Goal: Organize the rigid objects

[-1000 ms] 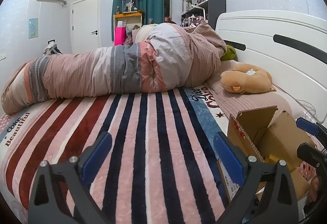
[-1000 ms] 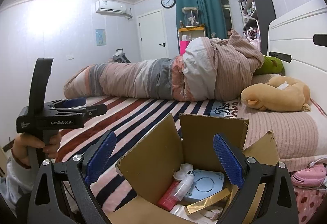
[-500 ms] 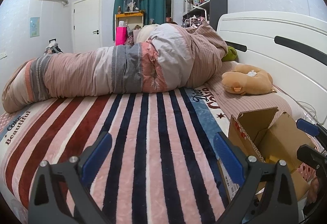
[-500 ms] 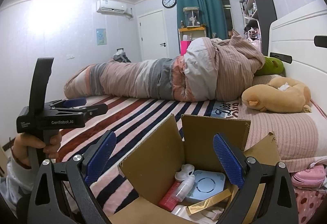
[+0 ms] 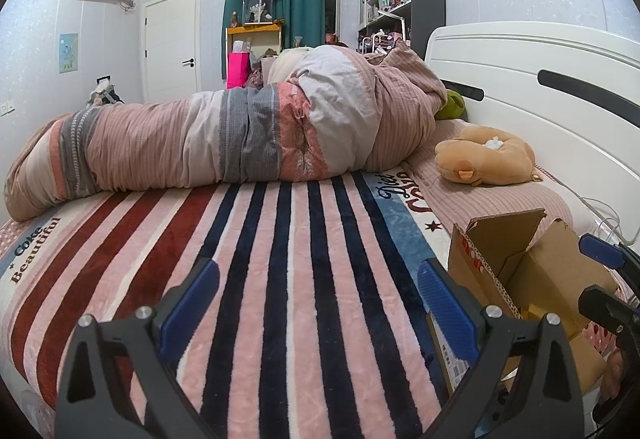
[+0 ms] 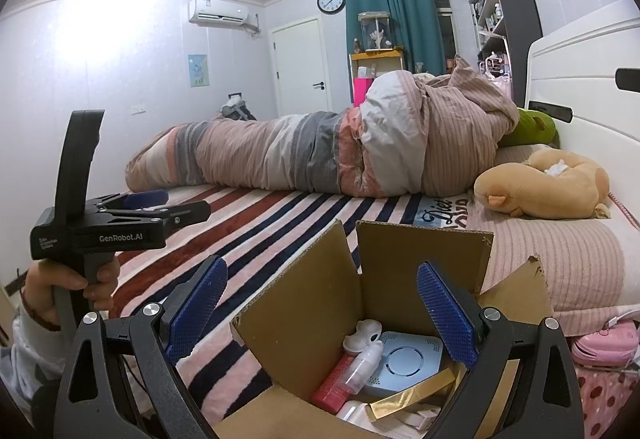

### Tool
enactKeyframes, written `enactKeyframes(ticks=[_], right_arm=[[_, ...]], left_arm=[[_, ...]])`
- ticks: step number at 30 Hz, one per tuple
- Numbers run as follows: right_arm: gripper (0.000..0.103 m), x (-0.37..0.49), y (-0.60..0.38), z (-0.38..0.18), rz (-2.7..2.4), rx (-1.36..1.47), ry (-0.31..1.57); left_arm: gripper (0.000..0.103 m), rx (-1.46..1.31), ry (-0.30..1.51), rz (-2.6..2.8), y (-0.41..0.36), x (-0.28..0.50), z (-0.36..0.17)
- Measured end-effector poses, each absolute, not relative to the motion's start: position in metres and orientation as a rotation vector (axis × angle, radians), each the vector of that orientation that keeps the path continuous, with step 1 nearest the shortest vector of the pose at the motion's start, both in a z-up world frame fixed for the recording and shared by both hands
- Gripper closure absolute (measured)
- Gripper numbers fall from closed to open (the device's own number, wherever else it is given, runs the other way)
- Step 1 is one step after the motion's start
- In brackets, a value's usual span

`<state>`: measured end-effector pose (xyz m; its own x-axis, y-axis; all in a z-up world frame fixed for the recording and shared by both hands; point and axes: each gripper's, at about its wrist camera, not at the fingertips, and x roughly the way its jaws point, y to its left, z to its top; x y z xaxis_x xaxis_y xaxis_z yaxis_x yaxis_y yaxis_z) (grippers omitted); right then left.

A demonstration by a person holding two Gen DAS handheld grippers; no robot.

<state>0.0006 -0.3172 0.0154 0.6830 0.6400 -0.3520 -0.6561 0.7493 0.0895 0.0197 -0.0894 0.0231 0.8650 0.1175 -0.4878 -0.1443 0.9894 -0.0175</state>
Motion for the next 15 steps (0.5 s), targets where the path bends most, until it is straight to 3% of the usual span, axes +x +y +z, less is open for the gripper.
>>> enactKeyframes(ticks=[15], right_arm=[[0.007, 0.0016, -0.3165, 0.0144, 0.732, -0.048, 0.379]], left_arm=[[0.004, -0.054, 0.507, 0.135, -0.0881, 0.0199, 0.0233]])
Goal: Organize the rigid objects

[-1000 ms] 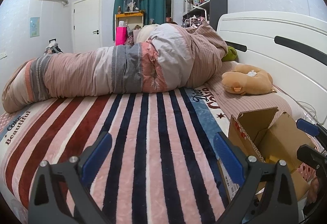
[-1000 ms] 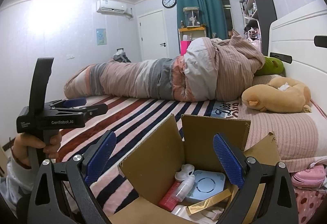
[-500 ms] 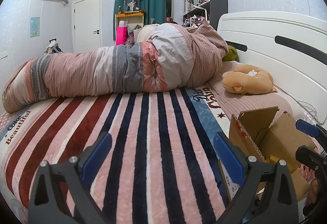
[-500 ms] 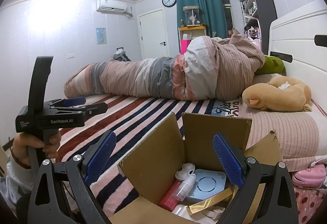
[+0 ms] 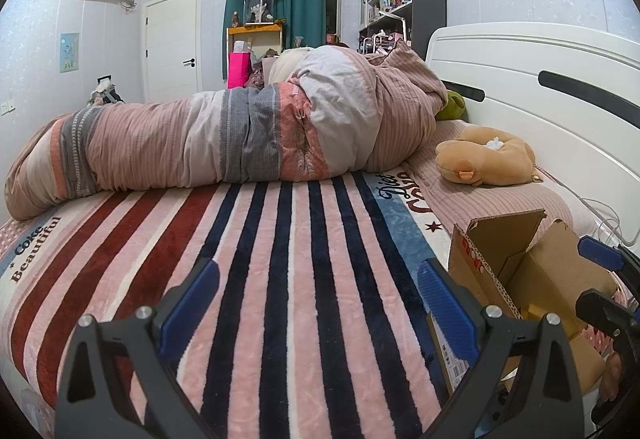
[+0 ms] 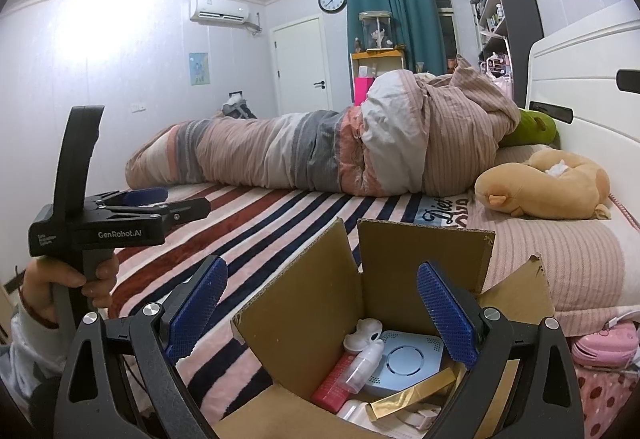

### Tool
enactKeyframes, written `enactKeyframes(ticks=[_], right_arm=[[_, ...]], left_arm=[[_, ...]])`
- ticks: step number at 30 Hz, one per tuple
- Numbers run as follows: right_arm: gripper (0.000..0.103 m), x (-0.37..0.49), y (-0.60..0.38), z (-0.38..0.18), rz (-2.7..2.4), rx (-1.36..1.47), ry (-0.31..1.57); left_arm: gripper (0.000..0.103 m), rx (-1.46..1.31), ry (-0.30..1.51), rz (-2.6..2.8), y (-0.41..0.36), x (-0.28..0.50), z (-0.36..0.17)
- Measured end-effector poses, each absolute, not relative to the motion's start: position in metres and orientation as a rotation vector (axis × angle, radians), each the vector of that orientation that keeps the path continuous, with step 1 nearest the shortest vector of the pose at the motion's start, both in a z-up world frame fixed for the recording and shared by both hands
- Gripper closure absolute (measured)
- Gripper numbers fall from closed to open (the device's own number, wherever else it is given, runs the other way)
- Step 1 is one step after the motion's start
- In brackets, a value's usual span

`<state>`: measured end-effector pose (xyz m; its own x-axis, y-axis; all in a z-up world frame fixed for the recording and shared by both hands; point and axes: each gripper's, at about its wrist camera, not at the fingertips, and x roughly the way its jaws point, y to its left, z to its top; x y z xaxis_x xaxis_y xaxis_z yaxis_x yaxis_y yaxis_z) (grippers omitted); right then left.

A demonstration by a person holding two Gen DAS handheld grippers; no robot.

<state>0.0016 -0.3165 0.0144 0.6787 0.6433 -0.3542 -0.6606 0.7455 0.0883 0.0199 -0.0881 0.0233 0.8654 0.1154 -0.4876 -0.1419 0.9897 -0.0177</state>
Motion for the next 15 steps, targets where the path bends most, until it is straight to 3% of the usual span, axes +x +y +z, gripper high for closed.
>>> enactKeyframes(ticks=[15], right_arm=[[0.007, 0.0042, -0.3170, 0.0137, 0.737, -0.048, 0.380]], left_arm=[[0.004, -0.056, 0.508, 0.137, -0.0881, 0.0195, 0.0231]])
